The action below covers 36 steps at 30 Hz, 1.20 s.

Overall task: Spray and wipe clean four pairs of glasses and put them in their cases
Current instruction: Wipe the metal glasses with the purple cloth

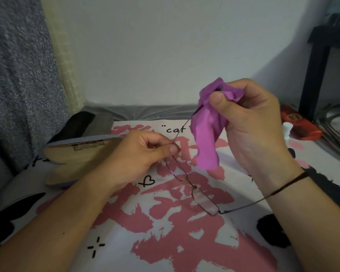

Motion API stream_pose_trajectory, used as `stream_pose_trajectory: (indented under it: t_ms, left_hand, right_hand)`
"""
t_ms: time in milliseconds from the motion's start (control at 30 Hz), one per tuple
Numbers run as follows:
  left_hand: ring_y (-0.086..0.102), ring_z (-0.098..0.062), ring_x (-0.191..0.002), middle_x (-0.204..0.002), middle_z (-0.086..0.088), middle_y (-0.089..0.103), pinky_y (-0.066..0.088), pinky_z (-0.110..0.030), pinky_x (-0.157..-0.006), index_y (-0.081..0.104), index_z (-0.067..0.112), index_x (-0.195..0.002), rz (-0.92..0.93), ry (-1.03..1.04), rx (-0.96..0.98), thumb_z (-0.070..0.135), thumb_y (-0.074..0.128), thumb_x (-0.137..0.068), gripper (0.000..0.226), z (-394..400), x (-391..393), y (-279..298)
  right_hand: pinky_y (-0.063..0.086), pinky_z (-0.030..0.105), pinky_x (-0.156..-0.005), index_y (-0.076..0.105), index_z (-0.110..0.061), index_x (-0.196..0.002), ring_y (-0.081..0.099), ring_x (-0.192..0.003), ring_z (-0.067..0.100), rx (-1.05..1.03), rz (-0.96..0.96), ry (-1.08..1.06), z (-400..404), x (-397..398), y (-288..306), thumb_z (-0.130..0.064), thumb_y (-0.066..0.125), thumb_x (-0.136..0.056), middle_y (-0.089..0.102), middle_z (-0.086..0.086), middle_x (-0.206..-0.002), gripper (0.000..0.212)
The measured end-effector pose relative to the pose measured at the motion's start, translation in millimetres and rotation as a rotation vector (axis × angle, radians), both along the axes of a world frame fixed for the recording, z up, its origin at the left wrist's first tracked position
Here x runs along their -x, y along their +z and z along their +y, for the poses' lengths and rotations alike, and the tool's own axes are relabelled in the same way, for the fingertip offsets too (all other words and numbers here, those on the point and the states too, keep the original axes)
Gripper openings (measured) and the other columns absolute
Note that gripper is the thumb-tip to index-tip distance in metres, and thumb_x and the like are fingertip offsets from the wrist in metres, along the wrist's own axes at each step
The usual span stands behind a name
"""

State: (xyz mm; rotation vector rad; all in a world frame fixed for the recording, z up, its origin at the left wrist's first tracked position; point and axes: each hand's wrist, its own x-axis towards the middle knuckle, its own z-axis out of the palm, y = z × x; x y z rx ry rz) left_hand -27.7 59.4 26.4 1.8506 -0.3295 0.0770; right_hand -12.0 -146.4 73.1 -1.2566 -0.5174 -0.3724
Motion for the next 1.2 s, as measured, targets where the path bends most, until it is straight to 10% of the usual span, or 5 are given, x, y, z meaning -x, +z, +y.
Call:
stream_pose_trajectory:
  t_ms: [433, 733, 1033, 1200]
  left_hand:
    - [0.07, 0.002, -0.086, -0.088, 0.022, 0.075, 0.052, -0.012, -0.079, 0.073, 0.023, -0.096, -0.545, 0.293, 0.161, 0.02, 0.07, -0.083, 0.014, 13, -1, 12]
    - [0.067, -0.001, -0.083, -0.092, 0.017, 0.074, 0.05, -0.011, -0.071, 0.077, 0.044, -0.091, -0.612, 0.21, 0.191, 0.042, 0.073, -0.085, 0.008, 19, -4, 11]
    - [0.068, -0.004, -0.088, -0.091, 0.016, 0.073, 0.051, -0.015, -0.081, 0.079, 0.04, -0.092, -0.647, 0.207, 0.154, 0.031, 0.073, -0.085, 0.013, 19, -6, 10]
    - [0.065, 0.0, -0.082, -0.089, 0.004, 0.07, 0.049, -0.013, -0.076, 0.074, 0.02, -0.101, -0.647, 0.335, 0.061, 0.006, 0.072, -0.087, 0.02, 21, -7, 10]
  right_hand:
    - [0.045, 0.04, -0.081, 0.074, -0.022, -0.074, 0.061, -0.076, 0.02, 0.25, 0.492, 0.01, -3, -17, -9, -0.041, 0.059, -0.098, 0.068, 0.002, -0.076, 0.033]
    - [0.05, 0.04, -0.087, 0.07, -0.017, -0.095, 0.063, -0.086, 0.025, 0.312, 0.655, 0.469, -4, -15, -18, -0.046, 0.054, -0.094, 0.067, 0.012, -0.093, 0.034]
    - [0.037, 0.03, -0.058, 0.057, -0.025, -0.069, 0.046, -0.056, 0.002, 0.349, 0.154, -0.598, -3, -23, -20, -0.045, 0.039, -0.106, 0.052, -0.02, -0.056, 0.046]
    - [0.056, 0.046, -0.084, 0.076, -0.021, -0.094, 0.074, -0.091, 0.03, 0.386, 0.493, 0.05, 14, -13, -25, -0.053, 0.047, -0.1, 0.078, 0.006, -0.094, 0.043]
